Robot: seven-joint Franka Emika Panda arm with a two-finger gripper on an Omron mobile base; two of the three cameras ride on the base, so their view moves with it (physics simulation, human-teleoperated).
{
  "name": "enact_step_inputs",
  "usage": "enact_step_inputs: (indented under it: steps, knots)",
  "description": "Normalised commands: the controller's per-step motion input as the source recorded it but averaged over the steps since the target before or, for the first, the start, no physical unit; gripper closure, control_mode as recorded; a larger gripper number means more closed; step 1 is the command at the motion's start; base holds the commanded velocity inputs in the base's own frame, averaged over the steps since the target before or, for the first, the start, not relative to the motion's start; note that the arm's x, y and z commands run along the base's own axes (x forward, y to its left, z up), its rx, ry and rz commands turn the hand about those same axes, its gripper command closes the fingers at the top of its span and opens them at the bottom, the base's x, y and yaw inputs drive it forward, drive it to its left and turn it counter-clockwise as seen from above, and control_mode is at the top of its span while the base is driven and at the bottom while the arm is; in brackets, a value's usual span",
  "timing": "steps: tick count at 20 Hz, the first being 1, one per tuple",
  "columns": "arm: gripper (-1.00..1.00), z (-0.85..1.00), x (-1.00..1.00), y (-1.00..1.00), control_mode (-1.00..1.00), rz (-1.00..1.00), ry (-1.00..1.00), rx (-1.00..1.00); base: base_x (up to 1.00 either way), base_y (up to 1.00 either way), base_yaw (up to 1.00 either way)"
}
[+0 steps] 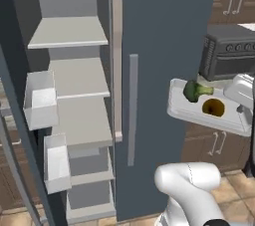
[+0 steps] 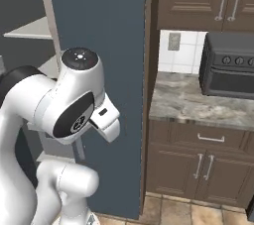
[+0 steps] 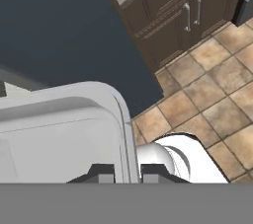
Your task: Take the lemon and broccoli out of the freezer and place them in the tupperware container on the counter. Then put the tupperware containing the vegetables back in the freezer.
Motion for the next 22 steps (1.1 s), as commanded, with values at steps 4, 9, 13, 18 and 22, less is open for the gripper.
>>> enact_step_inputs:
  steps: [4,9,13,18,22]
  knots:
    - [1.0,0.0,0.0,0.0,1.0,0.0,0.0,0.0,0.52,0.39,-0.06]
    - [1.0,0.0,0.0,0.0,1.0,0.0,0.0,0.0,0.43,0.39,-0.06]
    - [1.0,0.0,0.0,0.0,1.0,0.0,0.0,0.0,0.06,0.66,-0.05]
    - [1.0,0.0,0.0,0.0,1.0,0.0,0.0,0.0,0.14,0.44,-0.06]
    - [1.0,0.0,0.0,0.0,1.0,0.0,0.0,0.0,0.57,0.05,-0.1]
